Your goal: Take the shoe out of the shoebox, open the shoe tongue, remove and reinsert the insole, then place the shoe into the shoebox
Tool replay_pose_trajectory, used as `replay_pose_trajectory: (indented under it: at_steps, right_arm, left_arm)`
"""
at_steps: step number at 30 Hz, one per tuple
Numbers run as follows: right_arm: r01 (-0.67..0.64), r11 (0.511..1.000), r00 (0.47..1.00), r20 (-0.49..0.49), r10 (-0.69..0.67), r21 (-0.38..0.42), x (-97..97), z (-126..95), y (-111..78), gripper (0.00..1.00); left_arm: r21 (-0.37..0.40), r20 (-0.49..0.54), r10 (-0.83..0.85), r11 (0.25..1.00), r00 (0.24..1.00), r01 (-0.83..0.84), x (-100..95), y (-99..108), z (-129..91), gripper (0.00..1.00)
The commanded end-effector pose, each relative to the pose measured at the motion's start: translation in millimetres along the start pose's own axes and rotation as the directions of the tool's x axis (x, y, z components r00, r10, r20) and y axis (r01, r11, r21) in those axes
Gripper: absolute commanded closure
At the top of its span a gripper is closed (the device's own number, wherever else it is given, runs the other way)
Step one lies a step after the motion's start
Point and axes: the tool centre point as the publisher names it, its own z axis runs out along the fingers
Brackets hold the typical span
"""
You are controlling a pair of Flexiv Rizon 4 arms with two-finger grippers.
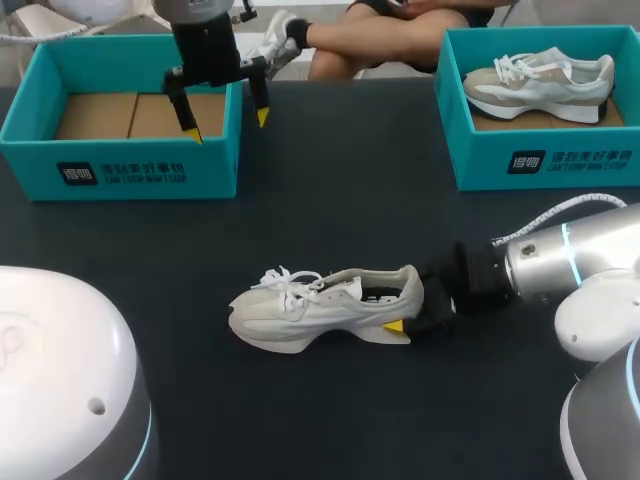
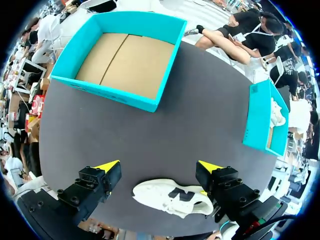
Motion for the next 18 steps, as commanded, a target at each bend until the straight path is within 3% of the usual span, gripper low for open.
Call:
replay_pose_trajectory:
  at_steps: [1,14,18]
  right_arm:
    - [-0.001,1.000,1.000,0.003,0.001,0.006,-0.5,6,-3.0,1.00]
    - [-0.001,1.000,1.000,0.003,0.001,0.006,-0.5,6,-3.0,1.00]
    - [-0.001,1.000,1.000,0.003,0.001,0.006,-0.5,6,-3.0,1.00]
  left_arm:
    - [0.001,-0.001,0.000,1.000,1.000,0.000,-0.3,0,0,0.00]
    - [0.001,-0.001,0.000,1.000,1.000,0.000,-0.3,0,0,0.00]
    - [-0.023,0.037,-0.014,1.000,0.999,0.015,4.4,27,5,0.00]
